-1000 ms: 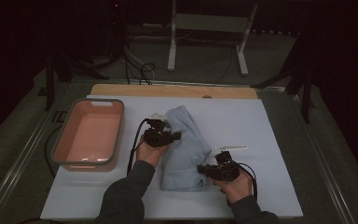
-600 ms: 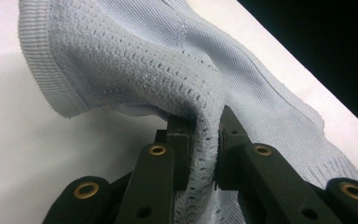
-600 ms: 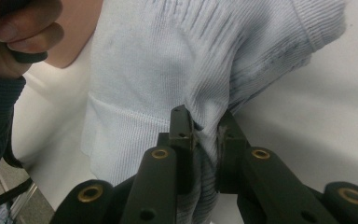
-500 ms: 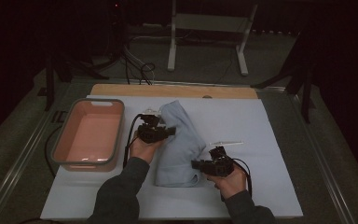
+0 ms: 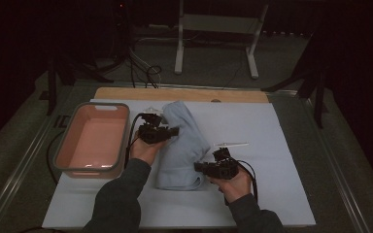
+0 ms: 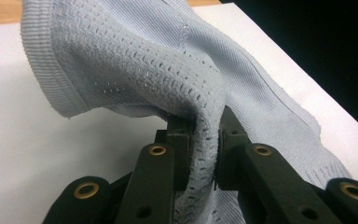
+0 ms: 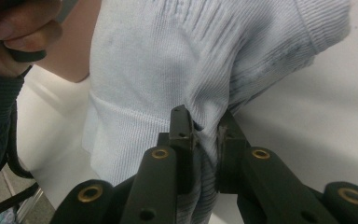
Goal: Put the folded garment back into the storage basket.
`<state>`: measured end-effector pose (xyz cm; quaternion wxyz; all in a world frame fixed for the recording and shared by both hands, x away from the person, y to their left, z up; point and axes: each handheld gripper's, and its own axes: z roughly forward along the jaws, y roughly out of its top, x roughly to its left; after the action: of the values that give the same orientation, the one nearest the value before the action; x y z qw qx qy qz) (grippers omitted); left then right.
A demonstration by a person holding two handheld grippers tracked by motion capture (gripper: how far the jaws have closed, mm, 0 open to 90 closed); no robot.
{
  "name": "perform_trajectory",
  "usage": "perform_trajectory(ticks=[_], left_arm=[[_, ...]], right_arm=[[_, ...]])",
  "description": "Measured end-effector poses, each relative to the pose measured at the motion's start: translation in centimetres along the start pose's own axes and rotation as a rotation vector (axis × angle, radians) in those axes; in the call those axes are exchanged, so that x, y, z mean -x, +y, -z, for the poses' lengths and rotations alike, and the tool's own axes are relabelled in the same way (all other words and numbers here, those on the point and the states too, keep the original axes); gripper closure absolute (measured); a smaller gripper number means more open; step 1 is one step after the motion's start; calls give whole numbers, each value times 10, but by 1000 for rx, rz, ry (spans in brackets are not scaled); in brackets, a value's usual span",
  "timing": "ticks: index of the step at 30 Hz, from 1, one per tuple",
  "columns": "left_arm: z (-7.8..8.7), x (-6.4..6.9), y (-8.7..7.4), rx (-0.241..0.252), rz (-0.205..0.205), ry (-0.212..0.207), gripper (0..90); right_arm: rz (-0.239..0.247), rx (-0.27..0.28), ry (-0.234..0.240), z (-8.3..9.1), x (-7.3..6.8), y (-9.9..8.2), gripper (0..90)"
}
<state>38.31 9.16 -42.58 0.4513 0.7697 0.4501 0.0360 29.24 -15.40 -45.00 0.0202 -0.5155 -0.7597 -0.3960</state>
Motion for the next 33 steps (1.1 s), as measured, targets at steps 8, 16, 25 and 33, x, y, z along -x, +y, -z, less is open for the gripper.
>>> perform_trajectory(ticks=[8,16,25,33], left_arm=[[12,-8,9,25,22,1,805],[21,-17,15,35,29,4,805],[31,-26,23,46,37,12,805],[42,-39,33,61,47,12,805]], right_arm=[[0,4,20,-5,-8,14,808],[10,13,34,-11,-17,26,808],[10,19,46,-18,-29,42,808],[8,30,65,-24,-35,55,808]])
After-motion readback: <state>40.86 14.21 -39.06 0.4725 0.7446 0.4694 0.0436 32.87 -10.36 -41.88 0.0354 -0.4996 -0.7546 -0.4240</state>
